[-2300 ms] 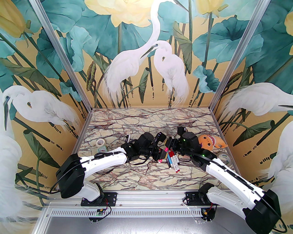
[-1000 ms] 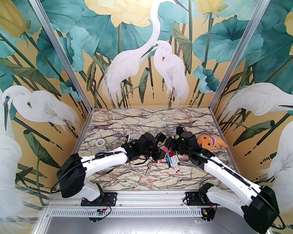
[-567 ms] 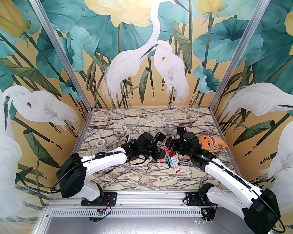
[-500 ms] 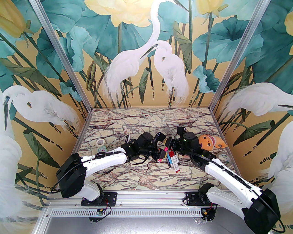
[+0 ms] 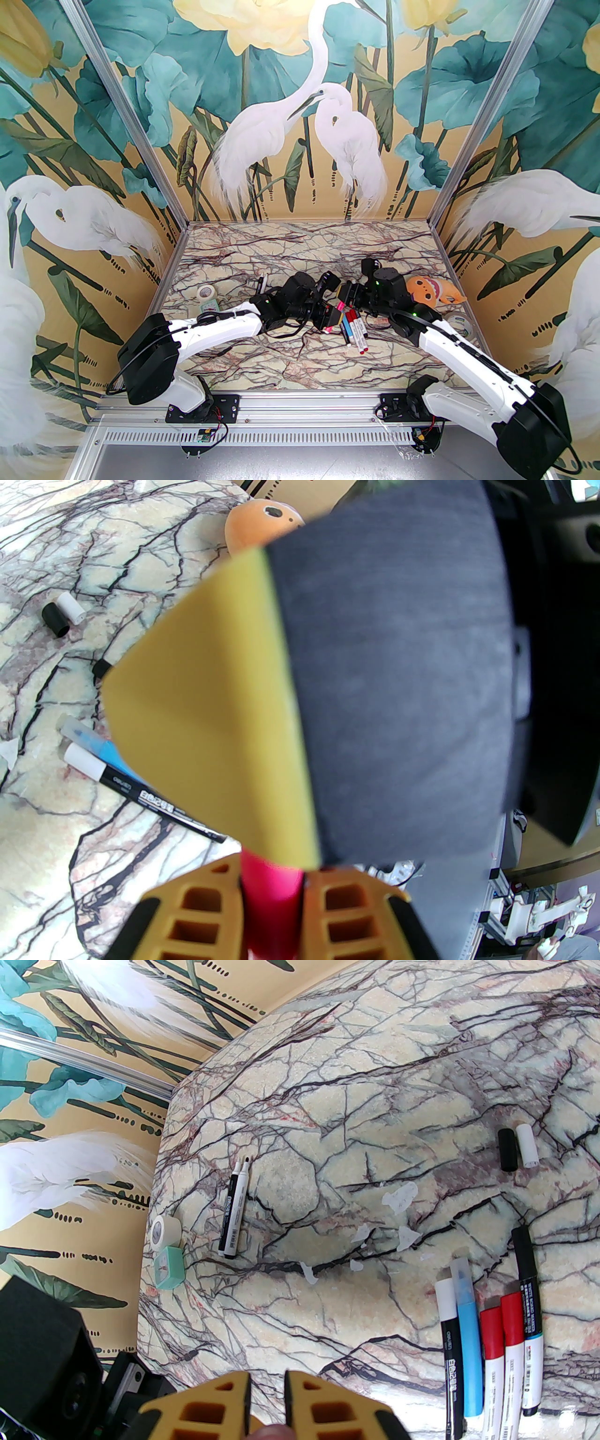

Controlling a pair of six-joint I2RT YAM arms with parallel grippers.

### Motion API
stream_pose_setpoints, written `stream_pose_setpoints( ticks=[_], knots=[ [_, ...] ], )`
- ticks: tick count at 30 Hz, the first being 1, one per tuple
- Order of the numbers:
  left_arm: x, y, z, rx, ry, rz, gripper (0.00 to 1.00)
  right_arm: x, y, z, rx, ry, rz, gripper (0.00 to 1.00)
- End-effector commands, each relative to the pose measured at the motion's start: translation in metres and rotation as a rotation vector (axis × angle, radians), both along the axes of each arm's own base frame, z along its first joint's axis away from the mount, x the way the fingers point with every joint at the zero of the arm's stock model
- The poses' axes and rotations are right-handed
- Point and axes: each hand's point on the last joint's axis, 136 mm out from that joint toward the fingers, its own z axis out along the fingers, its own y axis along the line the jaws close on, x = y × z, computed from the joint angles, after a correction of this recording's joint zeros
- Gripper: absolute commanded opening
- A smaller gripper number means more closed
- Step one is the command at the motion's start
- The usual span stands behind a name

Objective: Open the pen caps

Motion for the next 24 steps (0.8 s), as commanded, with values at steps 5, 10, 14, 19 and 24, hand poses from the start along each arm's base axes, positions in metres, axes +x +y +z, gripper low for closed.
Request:
stream_pose_setpoints(
  ticks=[5,10,14,19,24],
  knots=[
    [-0.059,0.018,-0.049,0.171,0.187,-0.148,0.0,0.058,-0.052,0.042,-0.028,-0.192,-0.315,0.07],
    [-0.059,0.022,-0.054,0.183,0.183,-0.136,0.0,0.06,-0.054,0.046,0.0,-0.163,-0.341,0.07],
    [-0.064,0.023,-0.055,0.18,0.199,-0.154,0.0,0.06,-0.052,0.052,-0.021,-0.204,-0.308,0.07],
    [-0.069,0.022,-0.054,0.171,0.217,-0.177,0.0,0.06,-0.055,0.057,-0.043,-0.253,-0.296,0.07],
    [-0.067,0.028,-0.062,0.214,0.213,-0.163,0.0,0.062,-0.056,0.063,-0.052,-0.284,-0.288,0.07]
  ],
)
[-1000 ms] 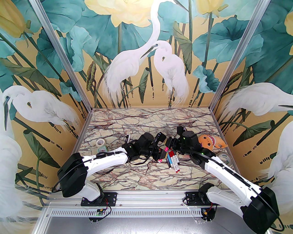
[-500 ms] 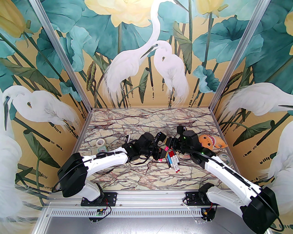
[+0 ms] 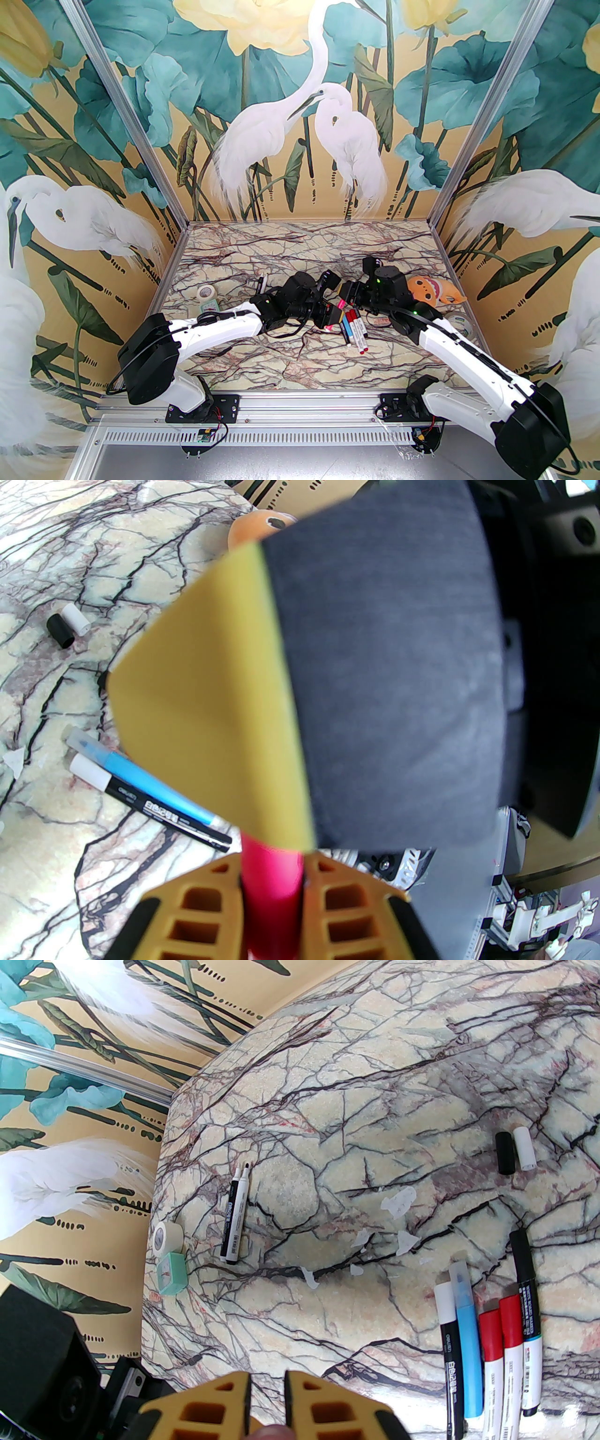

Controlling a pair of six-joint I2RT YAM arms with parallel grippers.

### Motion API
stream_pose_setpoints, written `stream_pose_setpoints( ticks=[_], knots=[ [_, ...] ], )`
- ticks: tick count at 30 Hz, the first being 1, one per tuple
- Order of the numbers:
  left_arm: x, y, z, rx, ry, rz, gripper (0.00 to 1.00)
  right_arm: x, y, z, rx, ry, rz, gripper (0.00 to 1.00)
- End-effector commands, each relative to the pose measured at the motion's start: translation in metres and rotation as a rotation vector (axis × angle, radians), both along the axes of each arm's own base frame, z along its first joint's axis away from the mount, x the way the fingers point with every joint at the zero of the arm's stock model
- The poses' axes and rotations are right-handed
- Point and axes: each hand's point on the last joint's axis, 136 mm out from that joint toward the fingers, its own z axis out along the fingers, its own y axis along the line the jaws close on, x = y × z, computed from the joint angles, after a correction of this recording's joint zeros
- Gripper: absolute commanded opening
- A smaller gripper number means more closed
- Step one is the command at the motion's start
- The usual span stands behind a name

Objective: Open the pen caps

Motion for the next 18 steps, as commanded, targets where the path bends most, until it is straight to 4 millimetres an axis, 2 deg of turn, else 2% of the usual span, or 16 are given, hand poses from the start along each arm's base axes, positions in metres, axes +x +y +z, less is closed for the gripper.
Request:
stream_pose_setpoints(
  ticks=[1,10,14,18],
  knots=[
    [-0.071,0.029,-0.063,0.216,0.231,-0.174,0.0,0.058,-0.054,0.062,-0.053,-0.285,-0.289,0.07],
    [-0.068,0.024,-0.056,0.198,0.207,-0.168,0.0,0.062,-0.065,0.056,-0.067,-0.232,-0.364,0.06],
    [-0.07,0.026,-0.062,0.229,0.209,-0.171,0.0,0.066,-0.062,0.062,-0.041,-0.219,-0.342,0.06],
    [-0.07,0.026,-0.059,0.216,0.207,-0.173,0.0,0.066,-0.055,0.066,-0.03,-0.239,-0.298,0.06]
  ],
)
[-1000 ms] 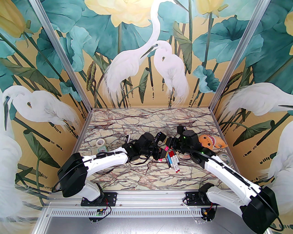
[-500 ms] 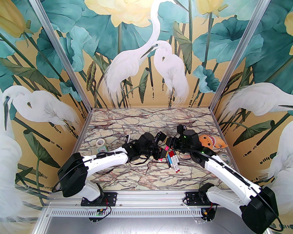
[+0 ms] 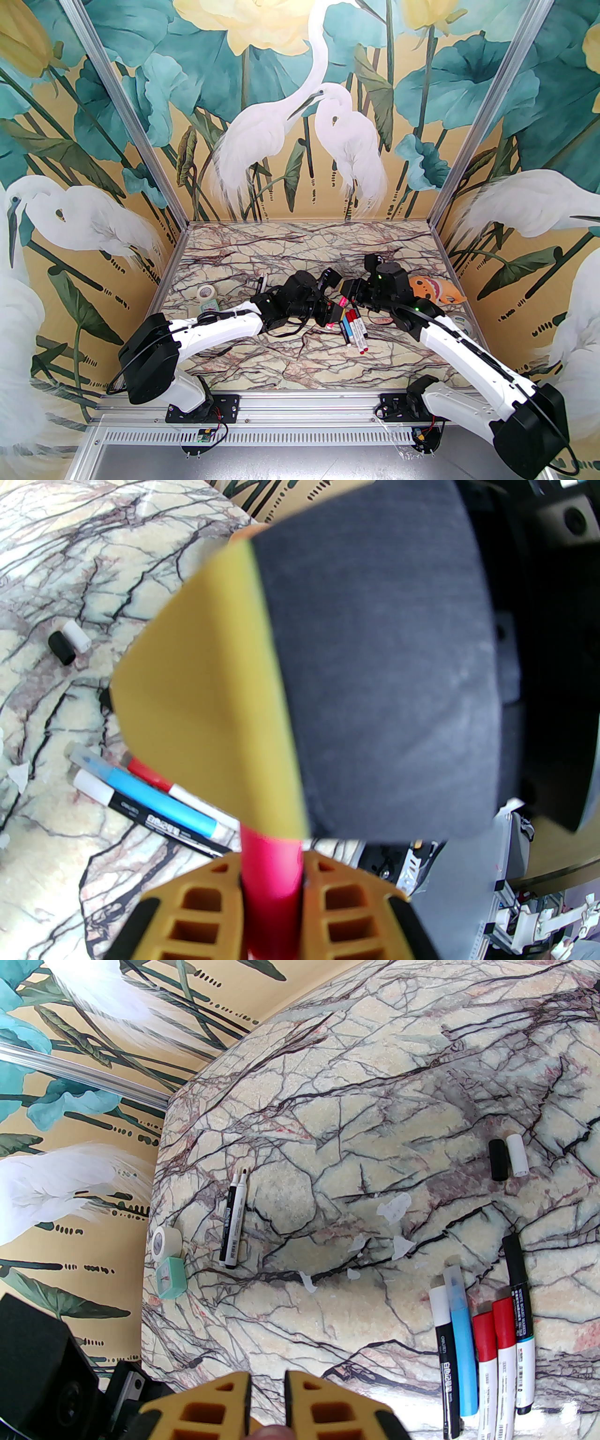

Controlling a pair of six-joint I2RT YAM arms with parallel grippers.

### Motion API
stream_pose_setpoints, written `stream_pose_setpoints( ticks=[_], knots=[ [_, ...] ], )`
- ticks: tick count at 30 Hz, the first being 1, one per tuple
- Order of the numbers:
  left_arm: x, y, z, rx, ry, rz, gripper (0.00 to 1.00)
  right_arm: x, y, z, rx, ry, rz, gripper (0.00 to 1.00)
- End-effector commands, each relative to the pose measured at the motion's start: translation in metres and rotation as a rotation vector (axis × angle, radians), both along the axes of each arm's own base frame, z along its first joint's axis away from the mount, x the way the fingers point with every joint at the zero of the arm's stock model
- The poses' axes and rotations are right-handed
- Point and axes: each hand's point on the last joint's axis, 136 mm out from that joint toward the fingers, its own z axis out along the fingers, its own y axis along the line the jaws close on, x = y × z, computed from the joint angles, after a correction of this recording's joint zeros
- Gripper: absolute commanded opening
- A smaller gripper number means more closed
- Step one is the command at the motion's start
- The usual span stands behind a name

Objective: Open the pen caps

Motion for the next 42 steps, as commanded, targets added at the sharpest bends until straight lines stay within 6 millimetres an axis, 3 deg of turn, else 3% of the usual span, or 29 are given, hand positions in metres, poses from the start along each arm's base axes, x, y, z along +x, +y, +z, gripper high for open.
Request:
stream_pose_setpoints(
  ticks=[1,21,33,37,42],
  knots=[
    [-0.076,0.031,-0.067,0.231,0.235,-0.185,0.0,0.06,-0.049,0.059,-0.028,-0.266,-0.264,0.06],
    [-0.075,0.03,-0.068,0.239,0.247,-0.182,0.0,0.066,-0.065,0.06,-0.059,-0.304,-0.304,0.05],
    [-0.076,0.006,-0.03,0.017,0.266,-0.191,0.0,0.063,-0.057,0.068,0.086,-0.278,-0.318,0.04],
    [-0.07,0.011,-0.035,0.051,0.233,-0.155,0.0,0.059,-0.051,0.065,0.097,-0.215,-0.293,0.04],
    [-0.061,0.022,-0.047,0.137,0.186,-0.102,0.0,0.058,-0.057,0.058,0.084,-0.162,-0.335,0.02]
  ],
)
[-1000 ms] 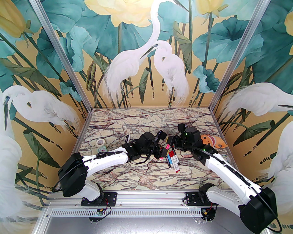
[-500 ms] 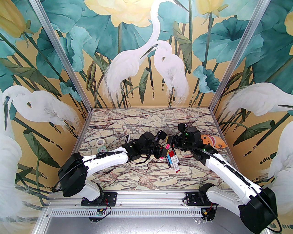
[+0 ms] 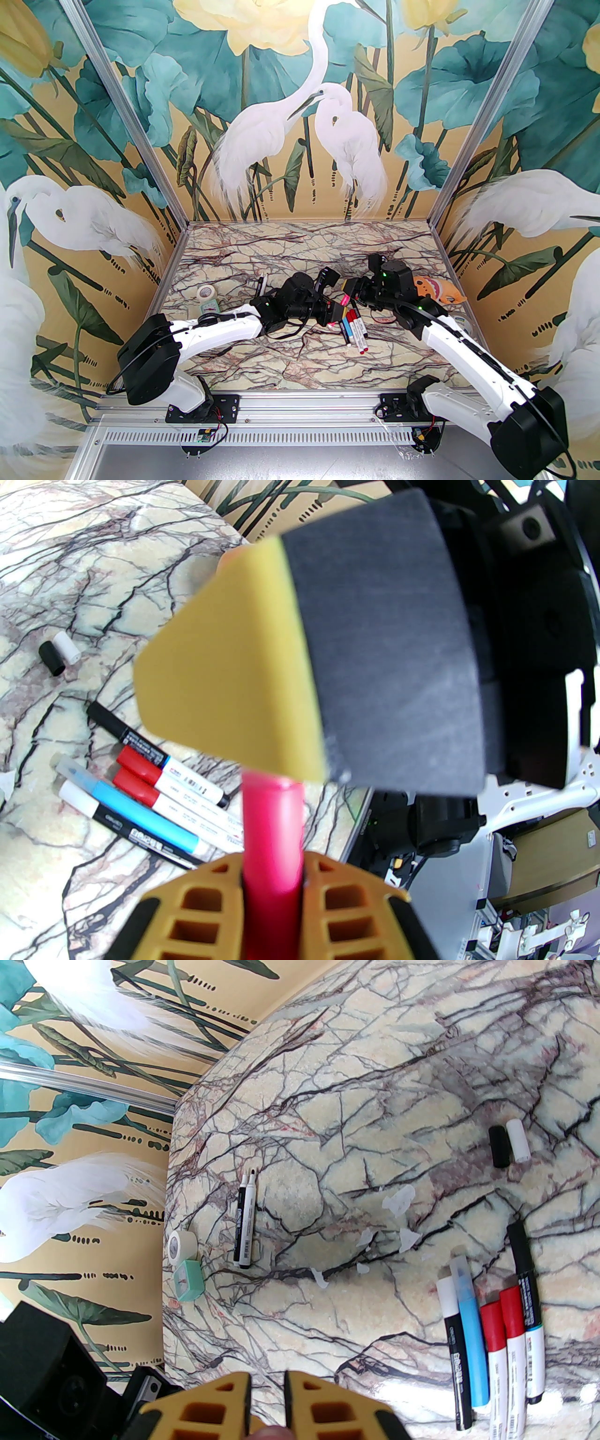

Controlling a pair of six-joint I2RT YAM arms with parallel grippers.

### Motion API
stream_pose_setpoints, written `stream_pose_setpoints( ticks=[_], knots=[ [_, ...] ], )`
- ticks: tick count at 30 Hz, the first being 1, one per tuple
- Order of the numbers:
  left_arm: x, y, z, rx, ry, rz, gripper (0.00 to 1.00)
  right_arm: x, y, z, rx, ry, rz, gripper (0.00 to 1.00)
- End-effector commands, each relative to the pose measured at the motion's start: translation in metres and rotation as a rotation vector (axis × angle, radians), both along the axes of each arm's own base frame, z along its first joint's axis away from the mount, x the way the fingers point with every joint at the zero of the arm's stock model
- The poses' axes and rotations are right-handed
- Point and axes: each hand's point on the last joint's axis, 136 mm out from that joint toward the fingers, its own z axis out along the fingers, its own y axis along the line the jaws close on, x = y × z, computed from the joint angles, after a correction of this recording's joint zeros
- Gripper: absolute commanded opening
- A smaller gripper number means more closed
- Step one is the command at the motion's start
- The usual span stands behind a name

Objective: Open the pen caps

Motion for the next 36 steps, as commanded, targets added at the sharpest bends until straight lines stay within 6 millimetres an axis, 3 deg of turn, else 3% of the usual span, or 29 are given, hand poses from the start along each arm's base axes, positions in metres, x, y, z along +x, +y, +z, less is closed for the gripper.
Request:
stream_pose_setpoints(
  ticks=[1,4,8,14,23,36],
  knots=[
    [-0.061,0.026,-0.055,0.215,0.164,-0.146,0.0,0.059,-0.053,0.056,-0.017,-0.215,-0.322,0.02],
    [-0.065,0.026,-0.062,0.242,0.175,-0.166,0.0,0.065,-0.051,0.063,-0.039,-0.254,-0.307,0.02],
    [-0.067,0.025,-0.058,0.219,0.171,-0.174,0.0,0.07,-0.037,0.07,-0.032,-0.291,-0.224,0.02],
    [-0.071,0.025,-0.061,0.221,0.189,-0.188,0.0,0.071,-0.05,0.071,-0.113,-0.331,-0.265,0.02],
    [-0.068,0.023,-0.068,0.251,0.17,-0.162,0.0,0.077,-0.045,0.079,-0.013,-0.302,-0.287,0.02],
    [-0.078,0.022,-0.072,0.25,0.197,-0.19,0.0,0.085,-0.063,0.091,-0.016,-0.366,-0.382,0.02]
  ],
)
